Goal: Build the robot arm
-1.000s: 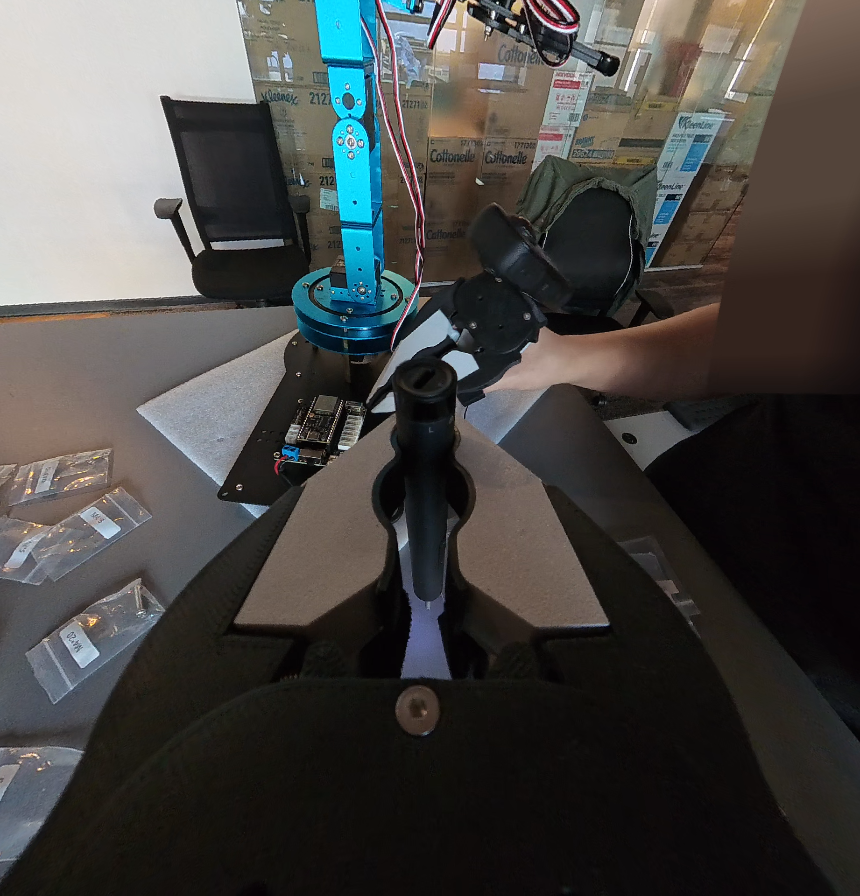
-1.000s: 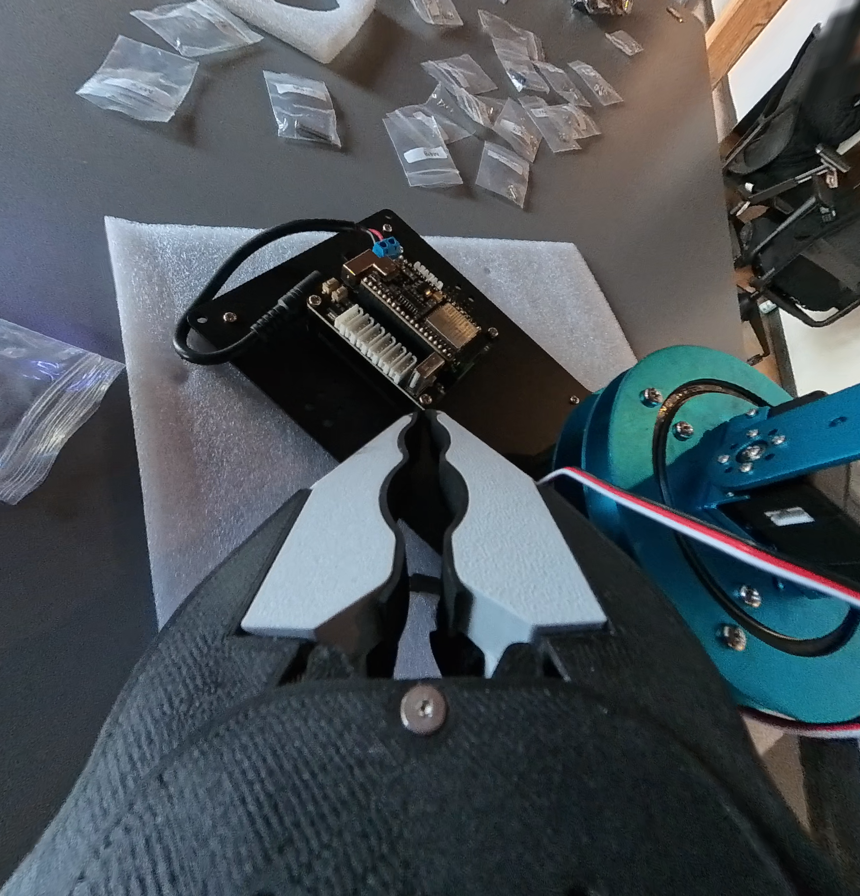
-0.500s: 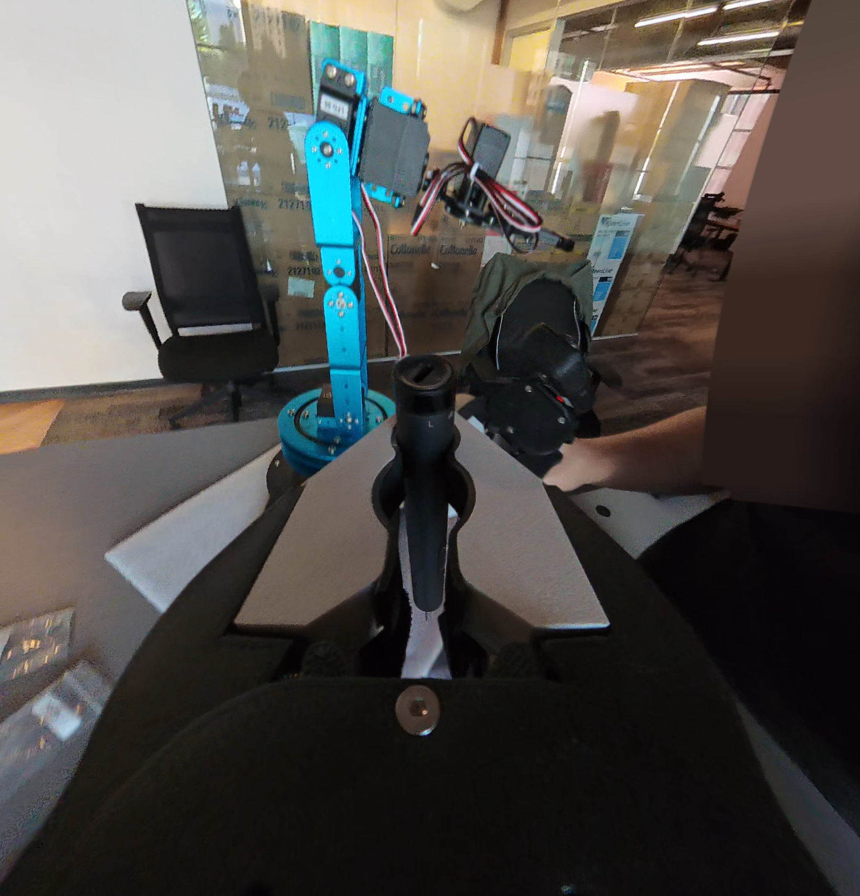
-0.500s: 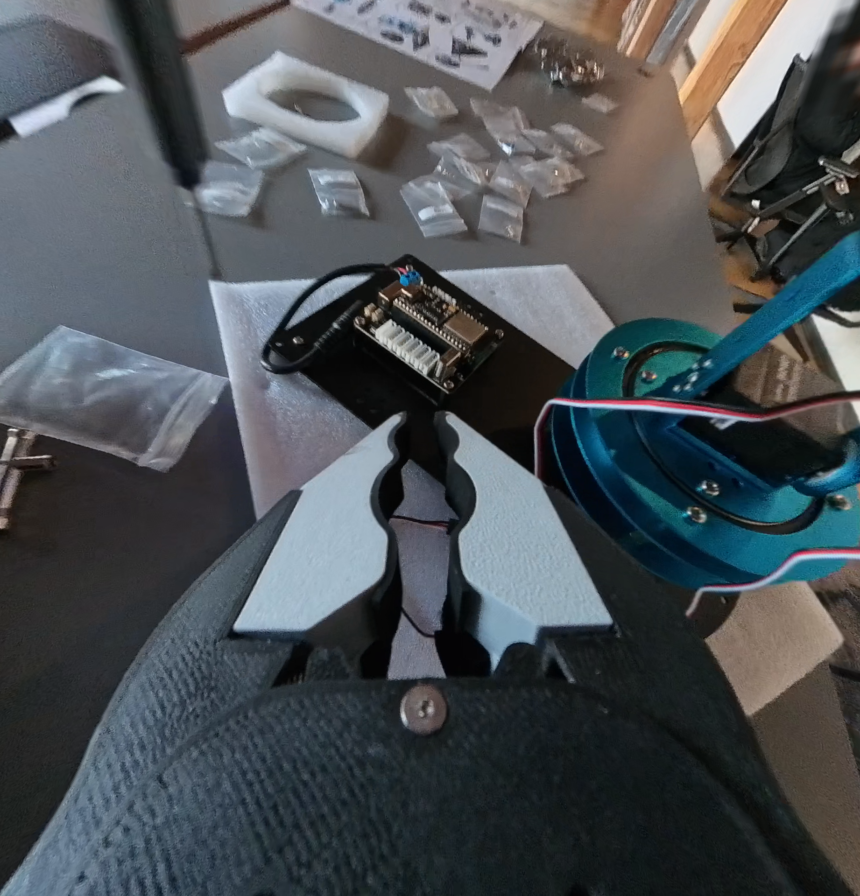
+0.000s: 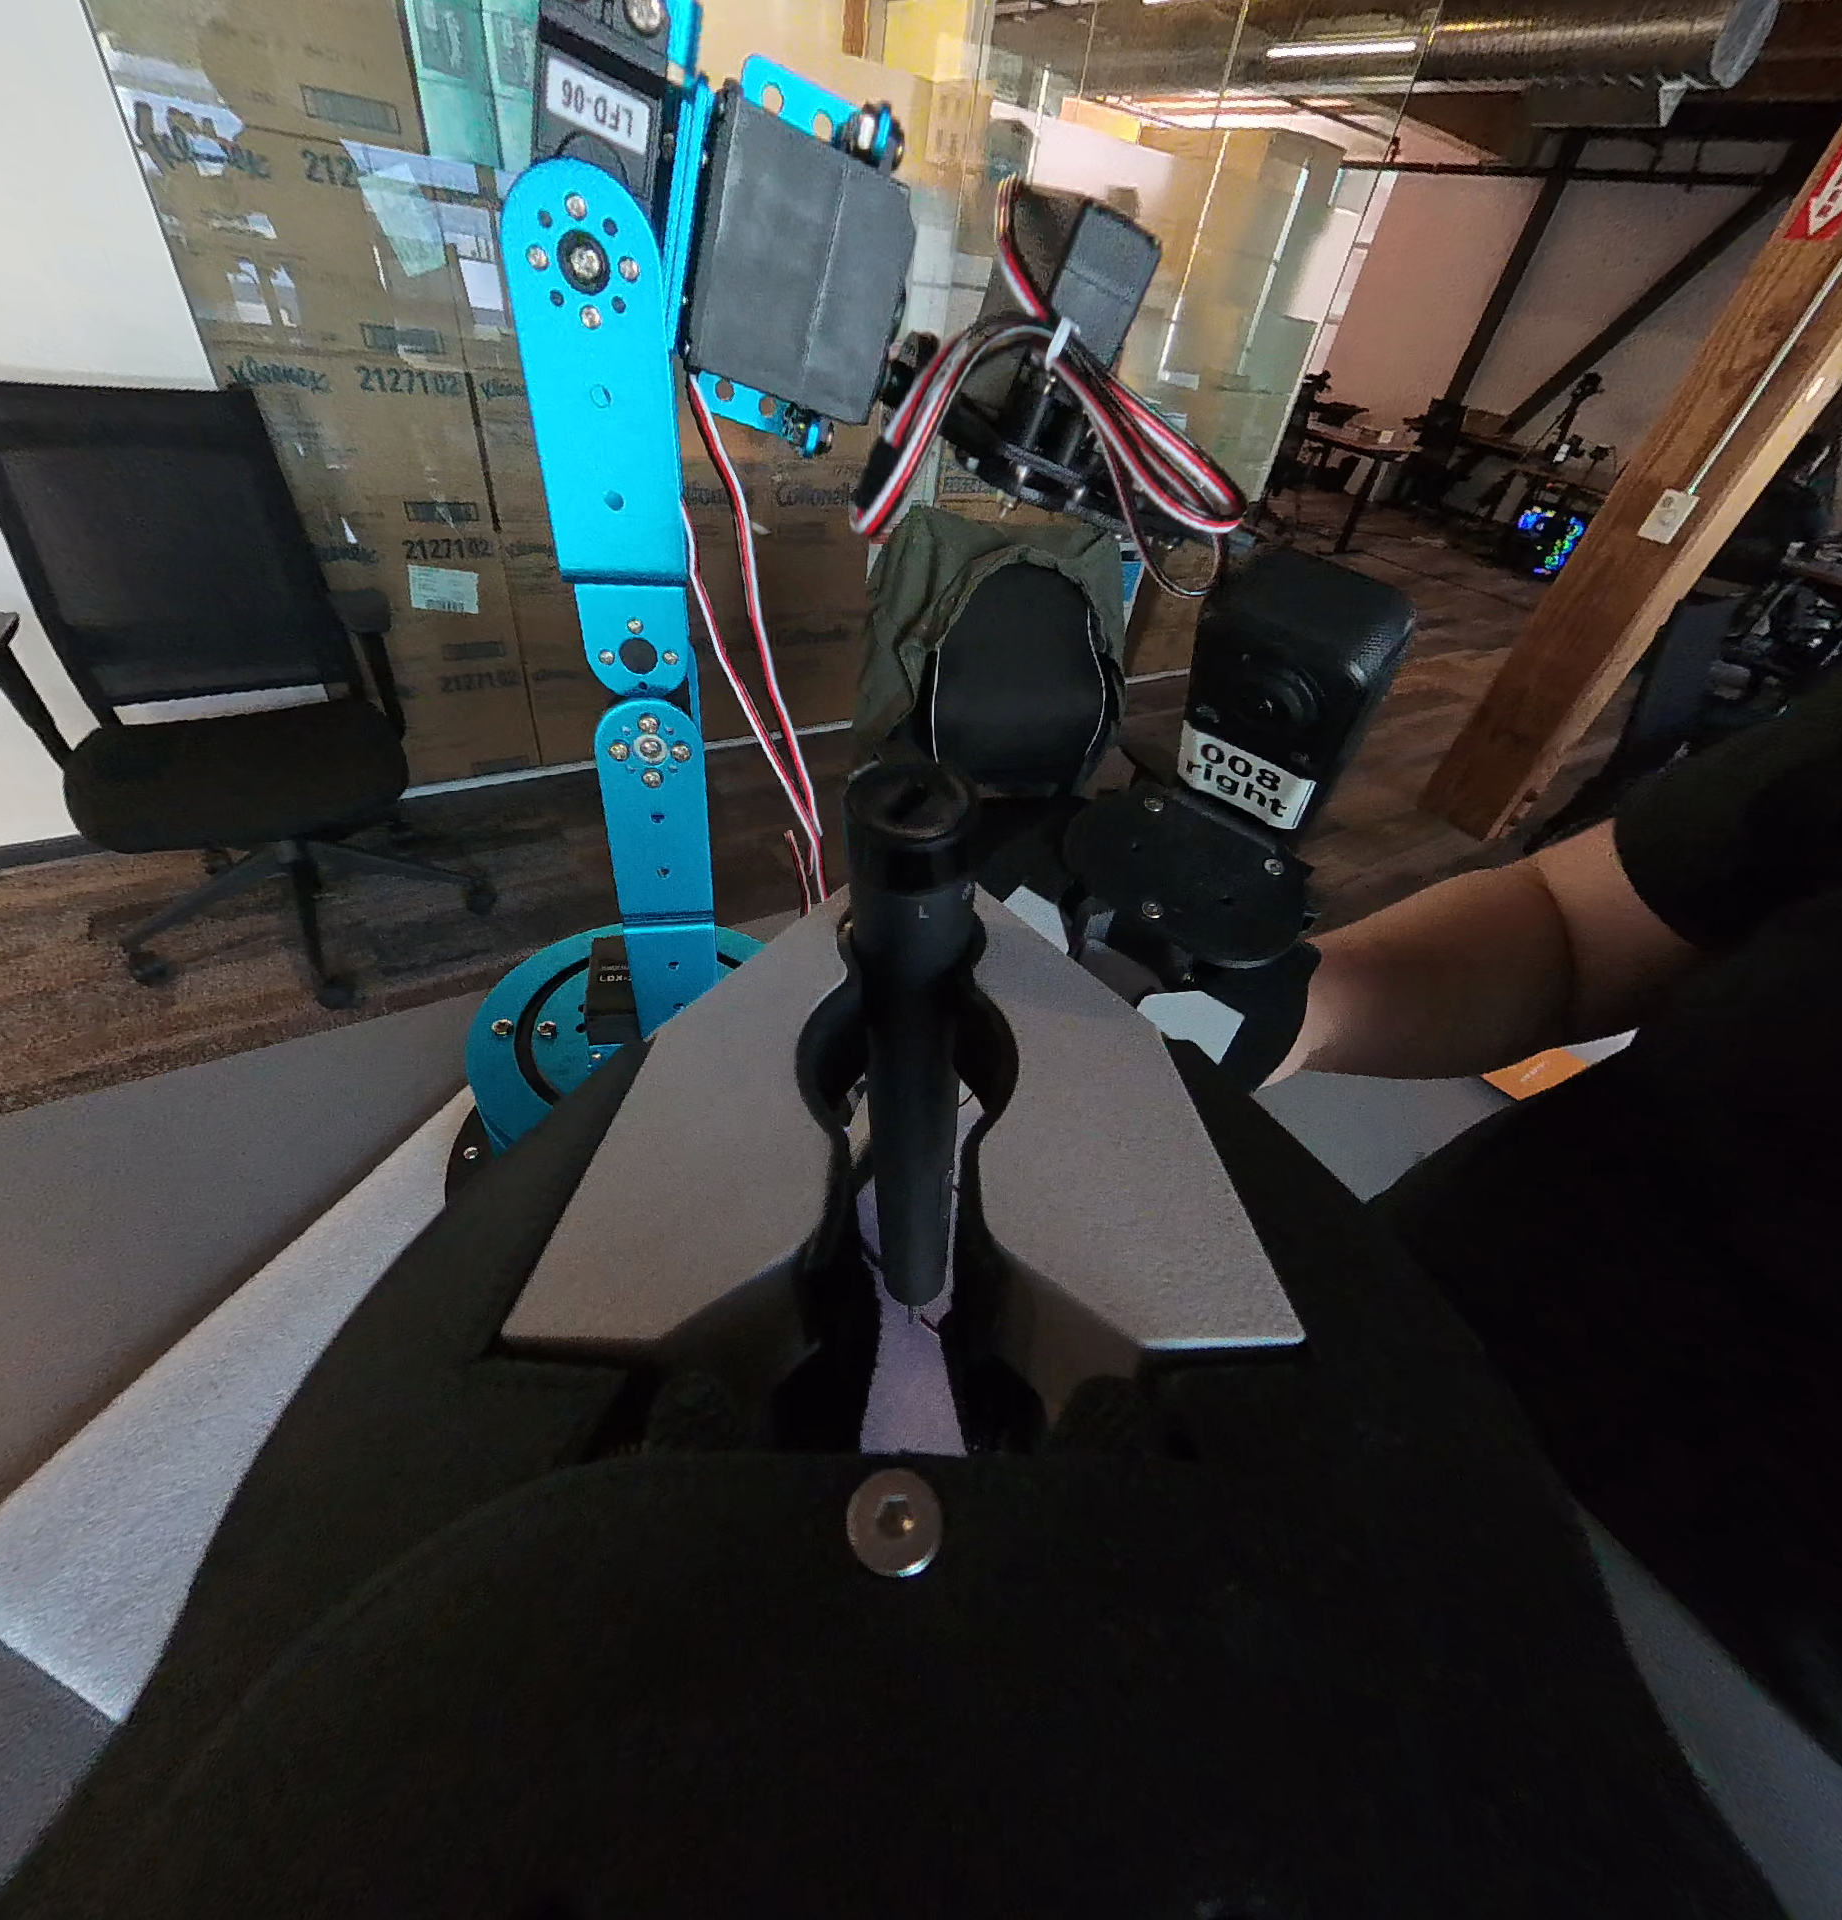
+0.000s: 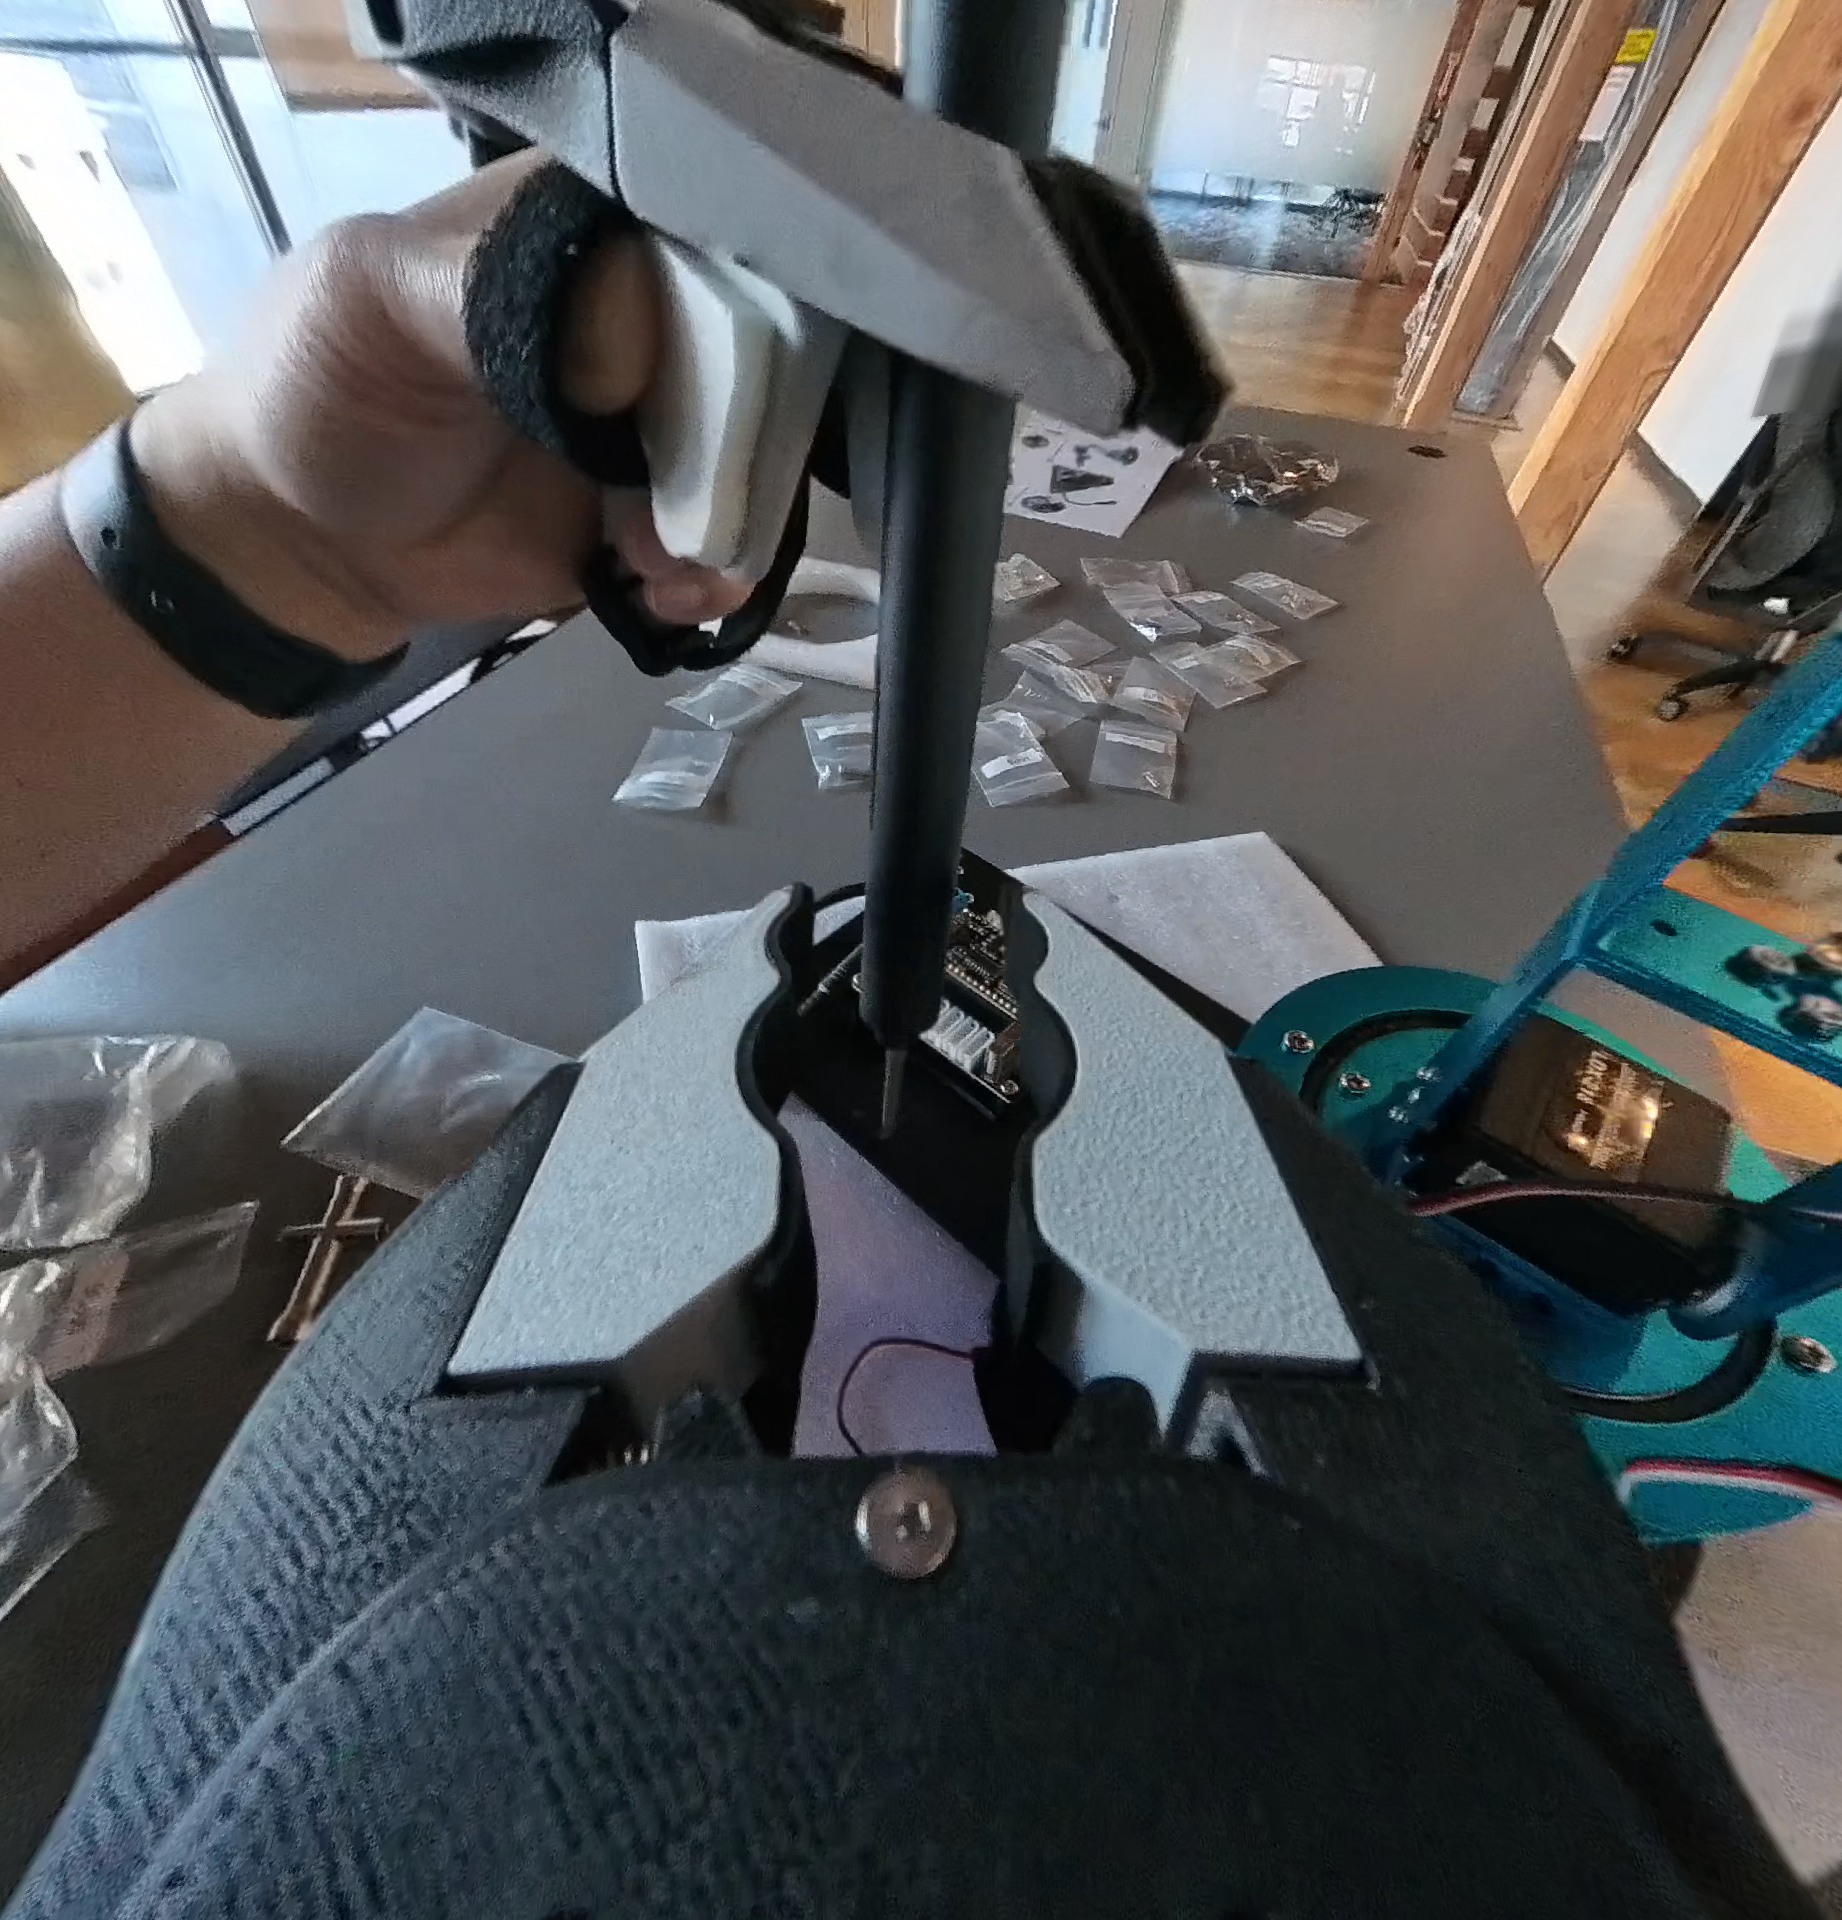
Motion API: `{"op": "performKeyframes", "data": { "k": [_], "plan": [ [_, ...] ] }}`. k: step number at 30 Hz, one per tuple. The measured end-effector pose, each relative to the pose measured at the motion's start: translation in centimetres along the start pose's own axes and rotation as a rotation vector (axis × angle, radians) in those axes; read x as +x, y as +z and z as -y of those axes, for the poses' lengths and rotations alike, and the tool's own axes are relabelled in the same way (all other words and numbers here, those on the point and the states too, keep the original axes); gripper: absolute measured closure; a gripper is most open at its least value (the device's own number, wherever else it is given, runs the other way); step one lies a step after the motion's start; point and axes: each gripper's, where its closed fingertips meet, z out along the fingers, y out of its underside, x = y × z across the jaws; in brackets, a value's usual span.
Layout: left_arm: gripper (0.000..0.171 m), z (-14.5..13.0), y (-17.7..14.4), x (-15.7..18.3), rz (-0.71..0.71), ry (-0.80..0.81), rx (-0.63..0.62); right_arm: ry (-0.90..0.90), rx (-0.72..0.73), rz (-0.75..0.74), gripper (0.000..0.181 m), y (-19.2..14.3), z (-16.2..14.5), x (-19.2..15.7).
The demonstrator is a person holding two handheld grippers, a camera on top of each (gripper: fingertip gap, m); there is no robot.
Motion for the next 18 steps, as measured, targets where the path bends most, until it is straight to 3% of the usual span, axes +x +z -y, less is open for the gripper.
{"op": "performKeyframes", "data": {
  "k": [7, 18],
  "plan": [
    [0.163, -1.0, 0.7, -0.7, 0.039, 0.044, -0.058, 0.016, 0.048, -0.023, 0.165, 0.3, 0.8, 0.6],
    [0.164, -0.1, 1.1, 0.0, 0.006, 0.077, -0.045, 0.056, 0.108, 0.014, 0.162, 0.2, 1.5, 0.2]
  ]
}}
